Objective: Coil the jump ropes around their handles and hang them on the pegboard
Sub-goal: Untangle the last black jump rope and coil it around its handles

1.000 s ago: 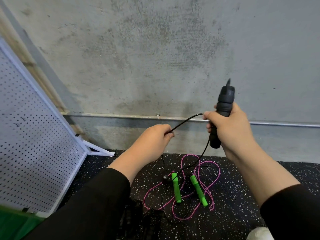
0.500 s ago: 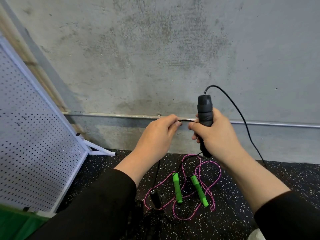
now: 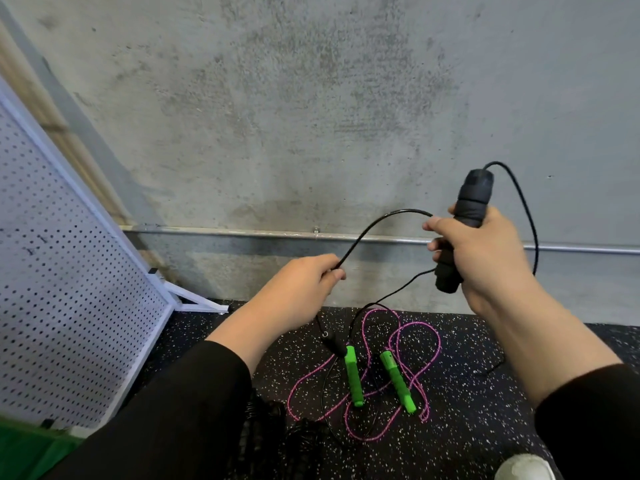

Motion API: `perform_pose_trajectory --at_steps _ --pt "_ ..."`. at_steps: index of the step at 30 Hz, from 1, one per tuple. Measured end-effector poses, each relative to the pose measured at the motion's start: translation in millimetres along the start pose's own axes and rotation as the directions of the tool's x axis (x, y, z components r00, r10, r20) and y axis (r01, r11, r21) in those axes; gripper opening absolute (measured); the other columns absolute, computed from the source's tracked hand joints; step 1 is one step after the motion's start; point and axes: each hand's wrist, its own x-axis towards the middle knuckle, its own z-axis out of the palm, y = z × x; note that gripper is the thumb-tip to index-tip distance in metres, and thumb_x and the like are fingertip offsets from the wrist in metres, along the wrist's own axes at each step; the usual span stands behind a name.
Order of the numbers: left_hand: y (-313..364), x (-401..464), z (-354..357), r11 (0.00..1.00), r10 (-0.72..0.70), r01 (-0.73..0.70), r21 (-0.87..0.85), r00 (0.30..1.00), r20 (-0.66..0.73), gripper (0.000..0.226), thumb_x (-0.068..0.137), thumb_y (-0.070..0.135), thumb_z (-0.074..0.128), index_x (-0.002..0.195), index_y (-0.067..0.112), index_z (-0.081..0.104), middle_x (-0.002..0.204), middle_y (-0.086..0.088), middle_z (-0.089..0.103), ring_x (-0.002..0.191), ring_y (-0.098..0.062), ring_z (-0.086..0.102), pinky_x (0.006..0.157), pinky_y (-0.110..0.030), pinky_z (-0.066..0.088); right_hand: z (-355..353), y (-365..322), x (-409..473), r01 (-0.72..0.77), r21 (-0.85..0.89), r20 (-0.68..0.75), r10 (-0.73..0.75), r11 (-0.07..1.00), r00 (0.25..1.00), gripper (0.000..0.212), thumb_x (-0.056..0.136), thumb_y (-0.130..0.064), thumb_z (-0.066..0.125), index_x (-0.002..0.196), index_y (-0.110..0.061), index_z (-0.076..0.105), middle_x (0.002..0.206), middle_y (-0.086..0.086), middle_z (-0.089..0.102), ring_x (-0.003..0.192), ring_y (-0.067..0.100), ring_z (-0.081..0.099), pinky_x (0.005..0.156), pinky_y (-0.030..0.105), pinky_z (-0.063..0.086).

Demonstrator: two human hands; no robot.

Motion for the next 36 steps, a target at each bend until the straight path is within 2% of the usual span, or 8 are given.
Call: perform_pose_trajectory --at_steps 4,8,12,16,21,26,31,36 --pt "1 2 1 0.997 0.02 -0.031 -0.077 0.991 -0.134 0.02 0.106 0.032 0.049 0.109 0.024 0.067 0.08 0.003 0.066 0.077 -0.02 0.062 0.073 -0.039 0.05 11 6 -6 0.015 -0.096 0.091 -0.006 0.995 0.996 0.023 0.09 -0.007 0.072 0.098 -0.018 0.054 0.092 0.013 0.066 0.06 0.015 0.062 0.055 0.028 0.049" --pt "7 3 3 0.997 0.069 -0.074 -0.024 0.984 -0.163 0.023 0.107 0.033 0.049 0.117 0.025 0.069 0.079 0.007 0.063 0.076 -0.016 0.055 0.067 -0.032 0.038 23 7 -15 0.103 -0.221 0.182 -0.063 0.97 0.981 0.019 0.091 -0.008 0.07 0.095 -0.019 0.055 0.091 0.011 0.07 0.059 0.013 0.062 0.058 0.036 0.051" --pt "12 3 6 0.994 0.098 -0.106 -0.034 0.979 -0.176 0.025 0.107 0.033 0.049 0.118 0.024 0.069 0.083 0.006 0.066 0.082 -0.017 0.059 0.075 -0.036 0.047 32 11 -22 0.214 -0.386 0.277 -0.109 0.897 0.955 0.018 0.089 -0.011 0.072 0.098 -0.019 0.058 0.088 0.005 0.073 0.065 0.022 0.067 0.064 0.045 0.057" --pt "12 3 6 0.989 0.115 -0.13 -0.068 0.975 -0.187 0.024 0.106 0.033 0.05 0.117 0.025 0.07 0.079 0.01 0.066 0.077 -0.011 0.058 0.074 -0.032 0.046 32 14 -21 0.266 -0.49 0.272 -0.145 0.83 0.951 0.02 0.088 -0.018 0.073 0.104 -0.024 0.062 0.086 0.001 0.07 0.073 0.022 0.064 0.062 0.03 0.049" --pt "14 0 5 0.987 0.132 -0.145 -0.075 0.978 -0.16 0.023 0.105 0.033 0.052 0.117 0.029 0.071 0.069 0.019 0.058 0.067 0.005 0.053 0.061 -0.015 0.036 35 17 -21 0.305 -0.472 0.338 -0.15 0.827 0.929 0.02 0.087 -0.016 0.074 0.09 -0.026 0.057 0.081 -0.001 0.069 0.063 0.012 0.057 0.062 0.03 0.047" --pt "13 0 1 0.993 0.042 -0.052 -0.105 0.994 -0.099 0.017 0.103 0.035 0.055 0.104 0.023 0.068 0.074 0.009 0.064 0.068 -0.004 0.055 0.06 -0.022 0.039 31 12 -14 0.28 -0.354 0.152 -0.241 0.892 0.959 0.022 0.087 -0.016 0.075 0.086 -0.023 0.053 0.08 0.008 0.067 0.063 0.031 0.058 0.063 0.042 0.051" --pt "4 2 -2 0.998 -0.043 0.039 -0.055 0.997 -0.071 0.017 0.103 0.034 0.053 0.089 0.026 0.059 0.085 0.0 0.069 0.074 -0.015 0.058 0.066 -0.031 0.043 11 0 -3 0.157 -0.079 -0.067 -0.162 0.985 0.985 0.026 0.086 -0.01 0.073 0.09 -0.026 0.054 0.073 0.0 0.058 0.054 0.015 0.051 0.056 0.035 0.046" --pt "2 3 0 0.995 -0.018 0.006 -0.101 0.993 -0.118 0.019 0.105 0.03 0.05 0.089 0.022 0.057 0.076 0.003 0.067 0.074 -0.016 0.06 0.068 -0.032 0.044 6 2 0 0.092 -0.128 0.018 -0.09 0.988 0.996 0.023 0.089 -0.01 0.072 0.097 -0.023 0.056 0.08 0.009 0.063 0.059 0.018 0.055 0.056 0.035 0.045"
